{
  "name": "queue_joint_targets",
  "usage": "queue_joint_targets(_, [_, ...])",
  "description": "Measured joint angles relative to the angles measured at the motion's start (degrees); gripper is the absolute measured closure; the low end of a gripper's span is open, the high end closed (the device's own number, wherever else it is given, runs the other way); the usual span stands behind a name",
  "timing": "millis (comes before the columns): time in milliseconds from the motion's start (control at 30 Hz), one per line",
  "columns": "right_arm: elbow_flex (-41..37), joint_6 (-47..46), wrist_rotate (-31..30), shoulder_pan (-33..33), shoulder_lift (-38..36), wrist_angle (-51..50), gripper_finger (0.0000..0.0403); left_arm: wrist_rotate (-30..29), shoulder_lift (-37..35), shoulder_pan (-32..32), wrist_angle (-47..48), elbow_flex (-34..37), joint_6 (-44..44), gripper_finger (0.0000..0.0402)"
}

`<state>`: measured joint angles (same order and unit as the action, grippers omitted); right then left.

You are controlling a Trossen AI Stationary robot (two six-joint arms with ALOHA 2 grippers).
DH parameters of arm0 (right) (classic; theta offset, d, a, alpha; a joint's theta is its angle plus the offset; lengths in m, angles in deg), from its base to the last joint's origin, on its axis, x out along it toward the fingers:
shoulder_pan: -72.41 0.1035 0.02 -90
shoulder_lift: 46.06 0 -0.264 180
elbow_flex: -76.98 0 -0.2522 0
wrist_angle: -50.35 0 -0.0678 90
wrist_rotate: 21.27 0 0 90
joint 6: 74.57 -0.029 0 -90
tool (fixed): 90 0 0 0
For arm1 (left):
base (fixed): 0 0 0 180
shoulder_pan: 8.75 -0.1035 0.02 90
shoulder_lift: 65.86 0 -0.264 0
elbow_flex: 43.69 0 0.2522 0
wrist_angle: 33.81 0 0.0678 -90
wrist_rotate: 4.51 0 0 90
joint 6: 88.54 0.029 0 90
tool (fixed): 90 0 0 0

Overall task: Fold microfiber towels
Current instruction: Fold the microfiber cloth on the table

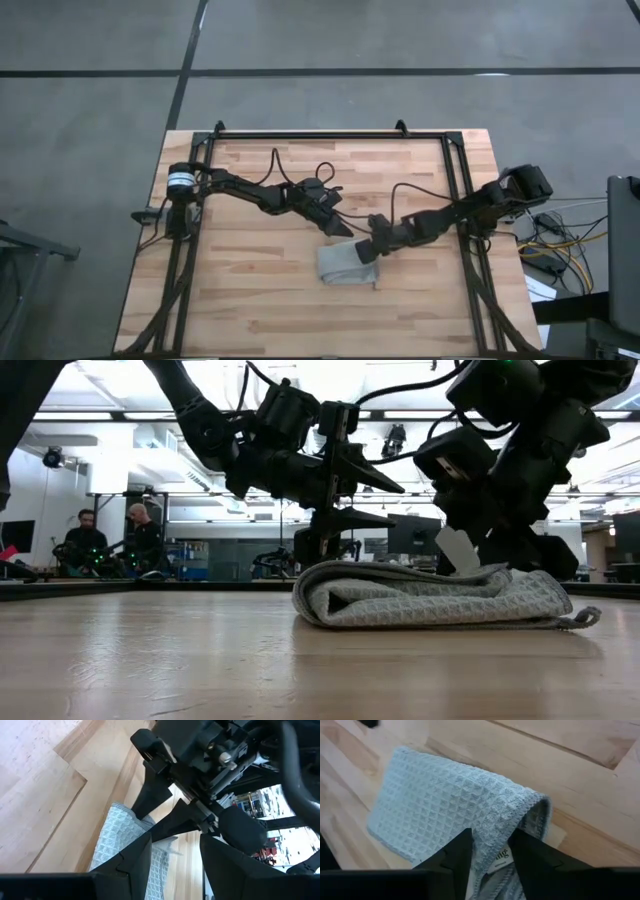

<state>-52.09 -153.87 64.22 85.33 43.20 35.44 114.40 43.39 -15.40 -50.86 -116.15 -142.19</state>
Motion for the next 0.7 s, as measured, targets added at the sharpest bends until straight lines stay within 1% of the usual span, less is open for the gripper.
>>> queue_joint_targets(133, [0.00,0.16,-0.02,0.01,-0.74,0.26,0.0308,-0.02,0.00,0.00,-0.01,0.00,0.04,0.0229])
queue_joint_targets(300, [0.47,1.34,-0.01,0.04,-1.19,0.20,0.0379,-0.02,0.00,-0.04,0.00,0.00,0.04,0.0229])
queue_joint_targets(333, [0.63,2.05,-0.01,0.05,-1.42,0.12,0.0386,-0.02,0.00,-0.04,0.00,0.00,0.04,0.0229])
queue_joint_targets(700, [2.86,4.29,-0.03,0.05,-2.91,-1.30,0.0394,-0.02,0.00,-0.07,0.37,0.00,0.08,0.0229])
